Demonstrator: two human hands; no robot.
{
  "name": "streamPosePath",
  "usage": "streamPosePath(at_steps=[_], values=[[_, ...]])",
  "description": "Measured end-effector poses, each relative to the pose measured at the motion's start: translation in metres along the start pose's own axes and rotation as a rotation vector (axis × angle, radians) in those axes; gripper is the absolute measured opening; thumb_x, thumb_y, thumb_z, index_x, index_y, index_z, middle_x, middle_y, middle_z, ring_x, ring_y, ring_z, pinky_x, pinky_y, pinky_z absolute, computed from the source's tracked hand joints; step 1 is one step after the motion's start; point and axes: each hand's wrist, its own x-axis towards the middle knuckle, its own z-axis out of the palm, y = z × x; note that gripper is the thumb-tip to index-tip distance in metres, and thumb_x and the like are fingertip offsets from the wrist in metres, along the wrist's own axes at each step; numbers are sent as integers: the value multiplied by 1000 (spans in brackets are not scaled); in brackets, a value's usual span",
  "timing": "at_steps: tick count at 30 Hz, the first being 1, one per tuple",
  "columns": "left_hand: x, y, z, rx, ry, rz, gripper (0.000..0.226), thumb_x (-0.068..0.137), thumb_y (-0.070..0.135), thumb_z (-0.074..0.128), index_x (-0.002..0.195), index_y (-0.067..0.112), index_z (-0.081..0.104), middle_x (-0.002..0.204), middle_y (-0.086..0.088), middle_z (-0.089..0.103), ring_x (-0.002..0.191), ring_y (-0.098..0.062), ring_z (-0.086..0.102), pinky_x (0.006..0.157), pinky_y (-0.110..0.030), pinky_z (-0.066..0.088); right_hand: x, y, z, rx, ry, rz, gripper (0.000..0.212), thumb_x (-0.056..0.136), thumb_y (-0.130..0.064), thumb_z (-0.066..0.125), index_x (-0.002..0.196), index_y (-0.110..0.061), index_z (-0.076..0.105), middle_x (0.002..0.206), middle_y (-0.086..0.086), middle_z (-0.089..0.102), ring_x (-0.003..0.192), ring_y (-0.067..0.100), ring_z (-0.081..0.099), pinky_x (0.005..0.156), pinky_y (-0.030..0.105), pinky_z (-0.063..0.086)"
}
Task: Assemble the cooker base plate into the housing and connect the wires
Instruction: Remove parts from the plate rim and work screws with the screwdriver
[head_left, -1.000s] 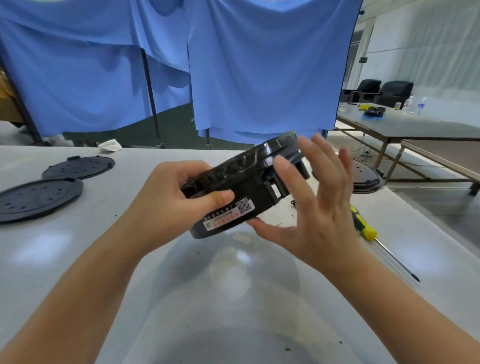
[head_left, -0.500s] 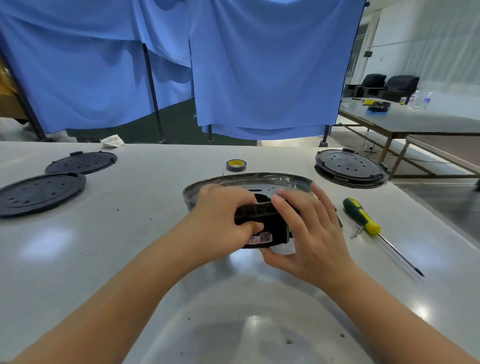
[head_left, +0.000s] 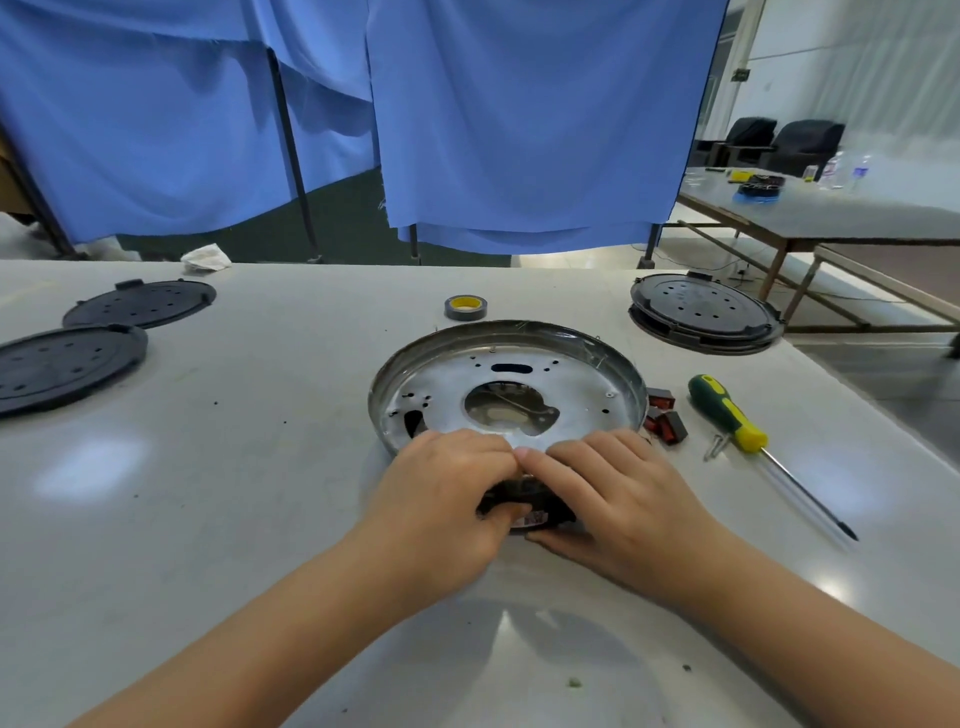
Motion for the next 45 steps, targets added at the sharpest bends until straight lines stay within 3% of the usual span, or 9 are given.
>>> streamPosePath(at_steps=[8,13,16,20,22,24,30,38,45], values=[[0,-7,3,27,-68,-23,13,81,25,62,86,18,72,86,9,68,84,-16,61,68,-40,50,-3,1,-12,157,-108,97,33,87,-28,64,112,-9,57,86,6,64,69,27,58,58,37,49],[17,-10,-15,-10,-297,-58,40,80,58,51,83,24,72,96,15,66,89,-4,59,77,-34,50,-4,-1,-19,319,-141,276,40,78,-32,66,108,-6,66,92,3,63,80,21,58,70,30,47],[34,-12,-23,-81,-430,-144,50,90,59,46,77,18,72,96,17,63,84,-1,59,79,-30,50,-4,6,-23,417,-33,430,34,86,-30,51,105,-5,65,98,3,62,90,18,57,80,30,46],[61,-19,-29,-100,-628,-241,40,90,46,58,75,11,69,100,-9,67,78,-22,62,80,-37,54,-2,41,-24,409,195,820,21,96,-13,43,100,-8,63,92,0,60,83,1,58,72,15,46],[72,-19,-32,-67,-722,-239,16,83,40,67,73,28,72,90,2,72,82,-18,66,81,-36,56,-7,65,-24,363,68,985,21,94,-2,45,102,-13,62,92,1,61,79,-3,59,66,10,46],[81,-20,-32,-64,-809,-256,3,78,38,73,76,36,73,83,9,71,84,-18,69,79,-35,57,-19,86,-22,241,-189,1044,27,91,1,46,101,-15,65,96,2,63,83,7,60,74,23,50],[98,-26,-22,-111,-883,-266,9,75,30,79,74,34,71,76,12,69,65,2,58,62,-15,48,-38,121,-28,-41,-898,959,26,83,-9,62,98,-30,68,99,-3,59,98,21,56,84,34,49],[95,-32,-21,-194,-873,-270,11,73,32,81,72,37,71,69,18,65,65,2,57,70,-23,50,-36,133,-22,37,-1006,832,12,83,-25,70,91,-32,65,97,-6,57,90,16,54,80,27,47],[86,-35,-22,-280,-829,-260,14,76,28,80,71,37,71,69,18,66,67,0,59,80,-34,55,-40,133,-18,23,-1012,770,13,89,-19,62,87,-29,53,98,-3,58,90,19,54,80,32,48]])
